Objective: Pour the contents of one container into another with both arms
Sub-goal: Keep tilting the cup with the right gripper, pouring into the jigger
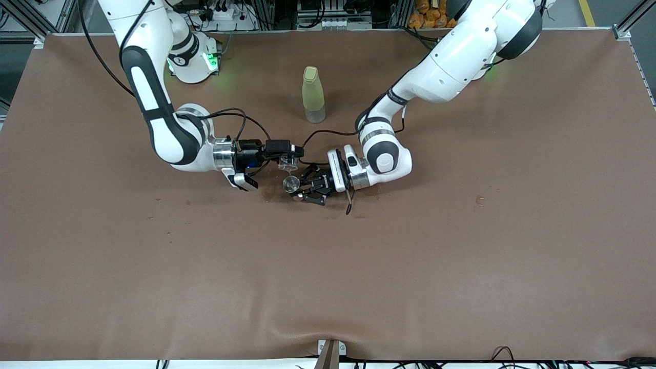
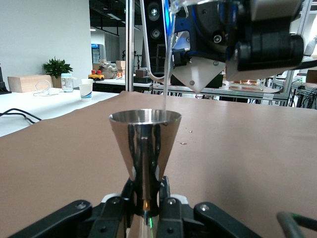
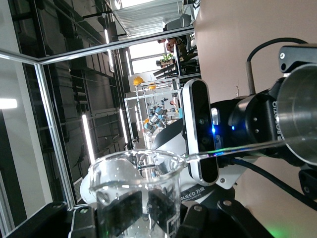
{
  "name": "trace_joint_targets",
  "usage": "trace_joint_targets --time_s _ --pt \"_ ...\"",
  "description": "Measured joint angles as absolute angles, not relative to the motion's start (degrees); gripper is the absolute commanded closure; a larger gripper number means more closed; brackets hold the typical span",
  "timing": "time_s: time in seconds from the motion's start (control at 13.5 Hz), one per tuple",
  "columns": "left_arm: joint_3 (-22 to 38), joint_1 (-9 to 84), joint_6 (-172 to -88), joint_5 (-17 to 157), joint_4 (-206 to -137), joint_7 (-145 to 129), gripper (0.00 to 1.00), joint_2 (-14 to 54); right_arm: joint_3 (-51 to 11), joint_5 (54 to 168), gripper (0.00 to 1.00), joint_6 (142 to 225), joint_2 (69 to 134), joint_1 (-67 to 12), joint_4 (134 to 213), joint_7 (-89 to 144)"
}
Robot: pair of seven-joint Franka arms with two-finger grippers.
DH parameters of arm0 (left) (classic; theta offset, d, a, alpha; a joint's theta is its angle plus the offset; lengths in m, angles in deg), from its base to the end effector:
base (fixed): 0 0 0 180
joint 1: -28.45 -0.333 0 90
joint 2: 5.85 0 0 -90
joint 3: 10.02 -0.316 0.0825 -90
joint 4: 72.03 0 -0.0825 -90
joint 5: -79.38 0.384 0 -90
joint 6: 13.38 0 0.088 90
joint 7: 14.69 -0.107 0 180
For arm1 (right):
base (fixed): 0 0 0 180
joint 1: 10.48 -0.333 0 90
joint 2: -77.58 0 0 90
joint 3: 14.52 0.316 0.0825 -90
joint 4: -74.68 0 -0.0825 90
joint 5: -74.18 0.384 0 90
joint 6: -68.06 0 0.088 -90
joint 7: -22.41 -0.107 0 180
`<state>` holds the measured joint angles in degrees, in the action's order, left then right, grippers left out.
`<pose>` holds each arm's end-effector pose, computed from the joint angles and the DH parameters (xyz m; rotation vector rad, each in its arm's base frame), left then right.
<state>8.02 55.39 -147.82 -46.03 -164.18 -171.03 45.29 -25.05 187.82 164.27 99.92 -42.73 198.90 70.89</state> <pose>0.4994 -0.4776 0.1293 1.4962 -1.1579 1.2367 0.4894 0.2931 0.2551 -1.4984 0.1263 0.1181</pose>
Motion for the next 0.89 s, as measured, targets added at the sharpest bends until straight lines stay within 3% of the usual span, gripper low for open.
trace_joint_targets --time_s 0.89 --pt "8.03 55.37 -147.82 -46.03 -164.24 -171.03 1.0 45.29 -25.69 187.92 1.0 164.39 98.73 -42.52 198.9 62.35"
